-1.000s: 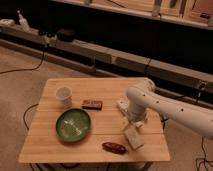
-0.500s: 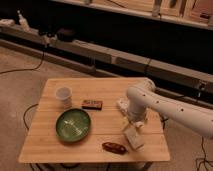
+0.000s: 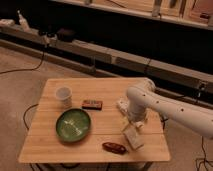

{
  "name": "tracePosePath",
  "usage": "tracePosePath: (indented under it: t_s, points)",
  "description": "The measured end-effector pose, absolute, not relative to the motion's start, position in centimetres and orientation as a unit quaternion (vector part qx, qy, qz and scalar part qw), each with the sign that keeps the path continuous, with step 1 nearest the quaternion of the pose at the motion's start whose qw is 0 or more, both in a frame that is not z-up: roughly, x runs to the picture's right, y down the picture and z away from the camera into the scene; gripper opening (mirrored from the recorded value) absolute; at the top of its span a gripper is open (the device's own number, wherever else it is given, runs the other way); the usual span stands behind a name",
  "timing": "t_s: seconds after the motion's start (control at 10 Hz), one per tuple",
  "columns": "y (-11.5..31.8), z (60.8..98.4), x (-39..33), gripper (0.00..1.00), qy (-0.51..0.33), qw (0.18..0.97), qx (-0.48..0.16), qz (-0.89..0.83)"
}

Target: Drag the pepper across the table

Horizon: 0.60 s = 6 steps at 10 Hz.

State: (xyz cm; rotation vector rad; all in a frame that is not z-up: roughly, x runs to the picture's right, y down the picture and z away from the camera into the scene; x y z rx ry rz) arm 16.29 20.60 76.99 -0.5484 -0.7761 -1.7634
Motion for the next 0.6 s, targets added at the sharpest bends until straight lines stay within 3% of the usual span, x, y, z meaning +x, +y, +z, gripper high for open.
tracePosePath:
  t_s: [0.2,0.6]
  points:
    - [19.5,77.3,15.2,0.8,-0.321,0.52,-0.188,-0.769]
    - [16.5,76.4,11.7,0.8,-0.311,0.433,-0.043,-0.845]
